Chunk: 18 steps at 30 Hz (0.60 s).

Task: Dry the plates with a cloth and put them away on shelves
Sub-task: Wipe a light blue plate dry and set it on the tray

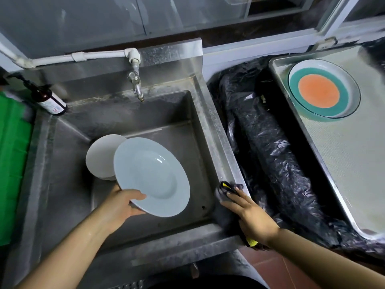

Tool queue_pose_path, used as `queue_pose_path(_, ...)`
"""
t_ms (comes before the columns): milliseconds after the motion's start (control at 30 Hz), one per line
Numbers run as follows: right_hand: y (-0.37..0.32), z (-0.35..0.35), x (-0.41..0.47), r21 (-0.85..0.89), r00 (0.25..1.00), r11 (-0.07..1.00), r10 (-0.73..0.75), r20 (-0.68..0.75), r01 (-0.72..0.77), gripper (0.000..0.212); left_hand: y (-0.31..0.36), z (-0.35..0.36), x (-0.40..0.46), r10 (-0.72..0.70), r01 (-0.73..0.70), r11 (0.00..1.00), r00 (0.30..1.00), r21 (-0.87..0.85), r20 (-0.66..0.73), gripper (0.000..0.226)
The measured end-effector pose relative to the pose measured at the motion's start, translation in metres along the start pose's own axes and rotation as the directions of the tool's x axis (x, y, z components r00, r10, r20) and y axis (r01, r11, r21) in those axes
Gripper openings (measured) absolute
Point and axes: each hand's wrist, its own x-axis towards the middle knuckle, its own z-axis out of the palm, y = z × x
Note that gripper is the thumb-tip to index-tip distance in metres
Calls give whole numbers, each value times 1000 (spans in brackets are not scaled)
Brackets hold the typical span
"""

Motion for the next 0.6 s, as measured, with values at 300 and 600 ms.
queue_pose_path(300,-70,-92,79,773,894,635,347,-282,-2,56,25,-6,-33,150,-144,982,988,-121,37,64)
queue_pose_path(600,-139,-128,110,503,856,836,80,-510,221,59,62,-18,-64,277,-270,959,957,-89,79,62)
